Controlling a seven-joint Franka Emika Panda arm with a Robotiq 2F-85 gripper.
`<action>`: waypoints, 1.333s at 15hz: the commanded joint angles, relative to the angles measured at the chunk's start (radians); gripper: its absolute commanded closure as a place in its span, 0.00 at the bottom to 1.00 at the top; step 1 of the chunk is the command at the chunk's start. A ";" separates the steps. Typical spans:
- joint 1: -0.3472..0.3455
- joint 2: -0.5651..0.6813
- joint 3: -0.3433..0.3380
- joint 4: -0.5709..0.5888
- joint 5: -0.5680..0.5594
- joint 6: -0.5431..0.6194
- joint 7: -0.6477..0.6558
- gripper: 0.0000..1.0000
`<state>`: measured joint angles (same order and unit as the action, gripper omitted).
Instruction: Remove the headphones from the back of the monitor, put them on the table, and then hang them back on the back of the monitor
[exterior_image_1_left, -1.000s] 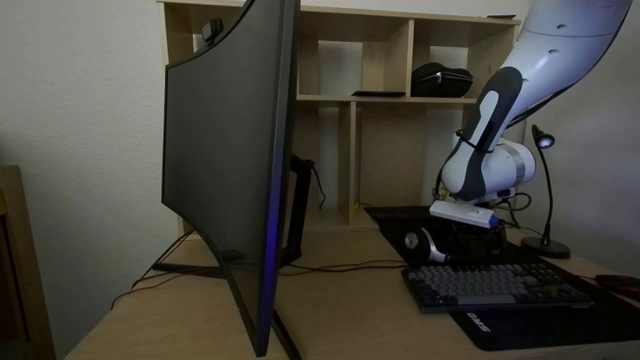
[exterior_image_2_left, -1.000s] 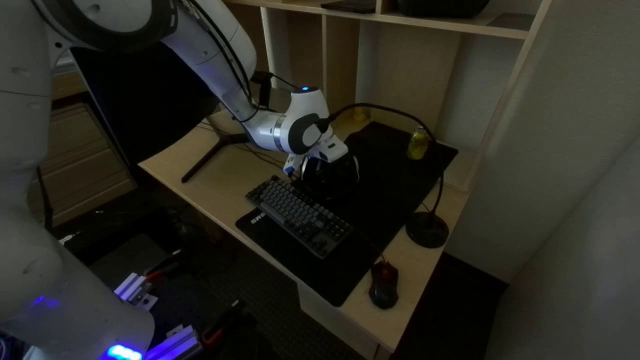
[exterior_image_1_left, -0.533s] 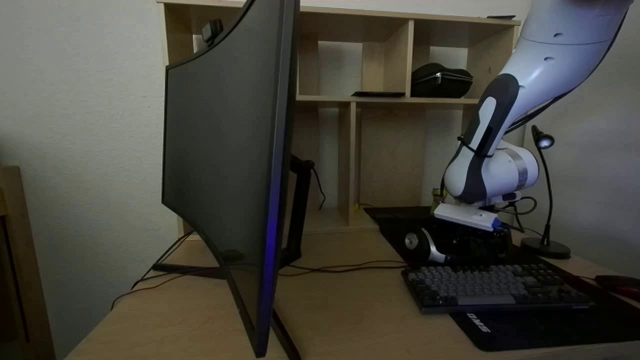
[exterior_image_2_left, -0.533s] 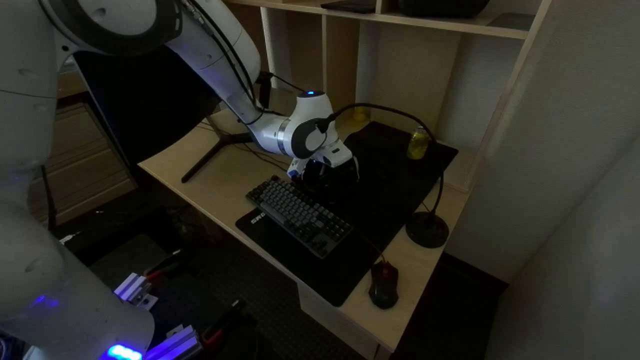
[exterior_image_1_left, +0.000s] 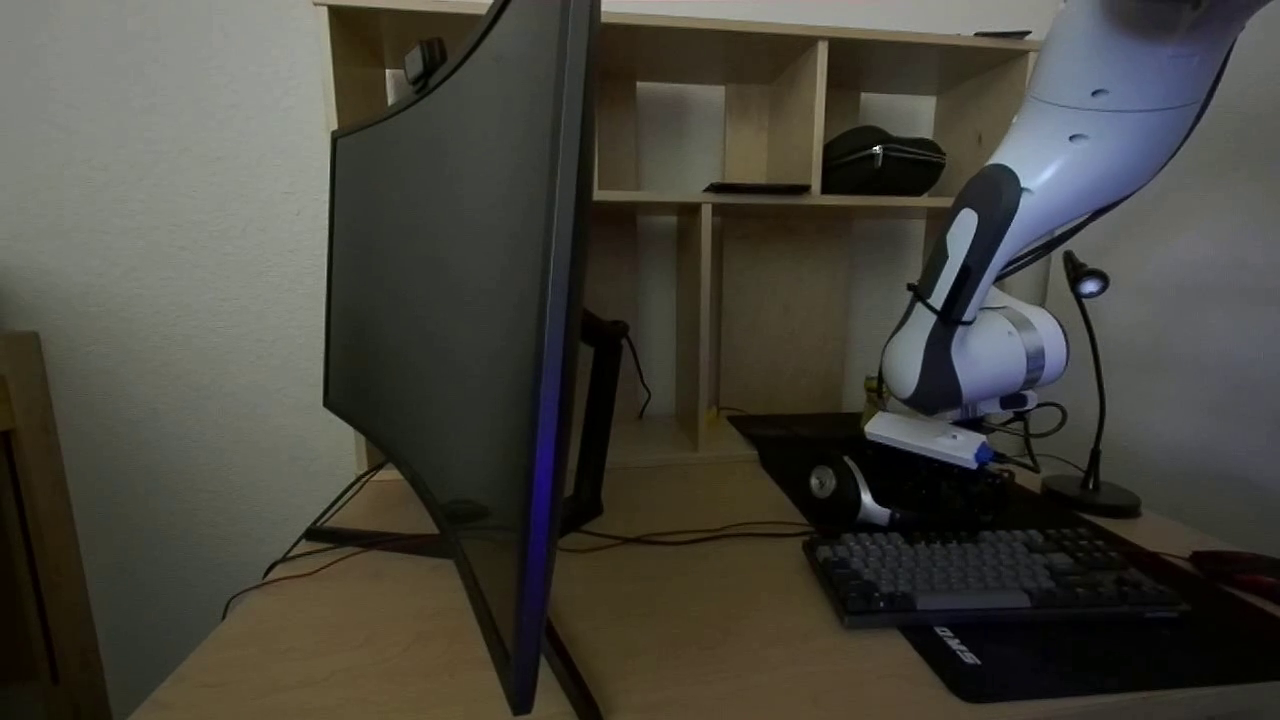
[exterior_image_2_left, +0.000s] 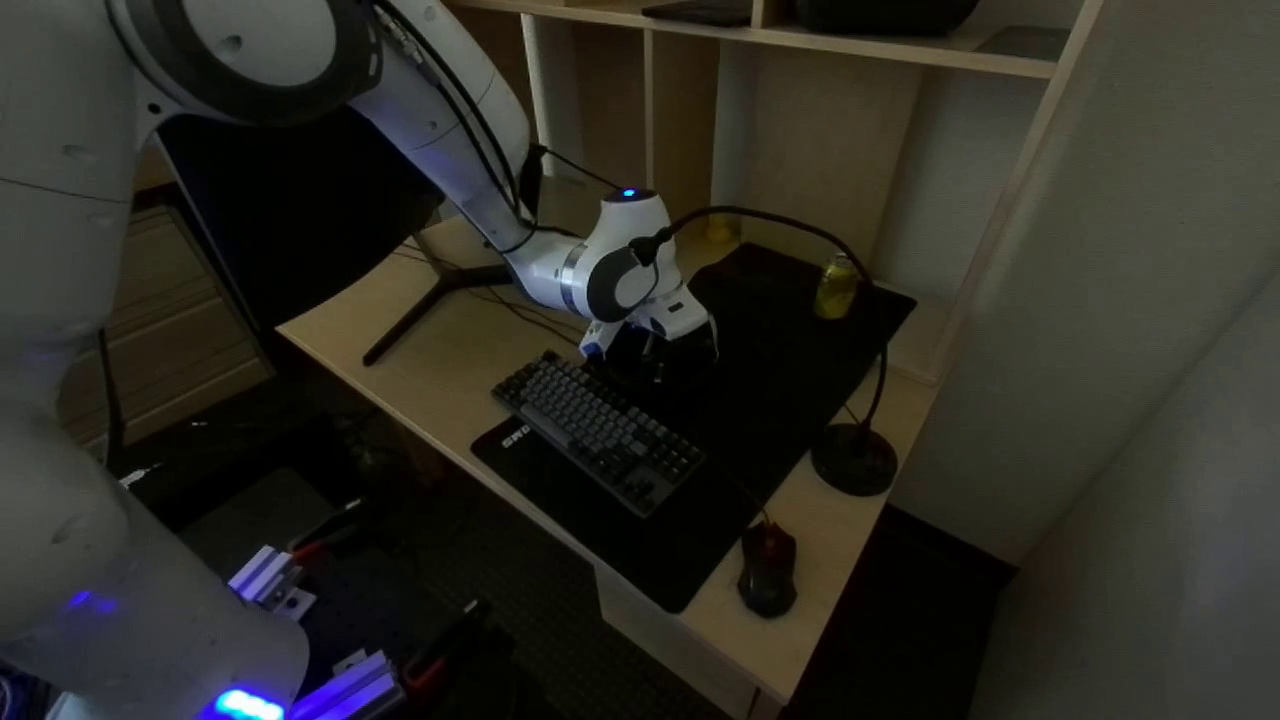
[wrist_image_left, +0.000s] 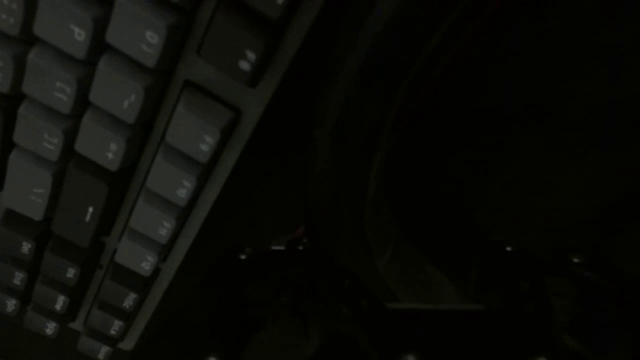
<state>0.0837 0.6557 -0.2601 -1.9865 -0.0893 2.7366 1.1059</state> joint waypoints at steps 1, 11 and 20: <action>0.008 0.012 -0.007 0.014 0.023 0.008 -0.022 0.69; 0.006 -0.115 0.054 -0.024 0.031 -0.026 -0.159 0.97; 0.151 -0.466 0.048 -0.030 -0.366 -0.395 -0.274 0.96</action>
<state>0.2065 0.3371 -0.2247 -1.9768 -0.3217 2.4363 0.8496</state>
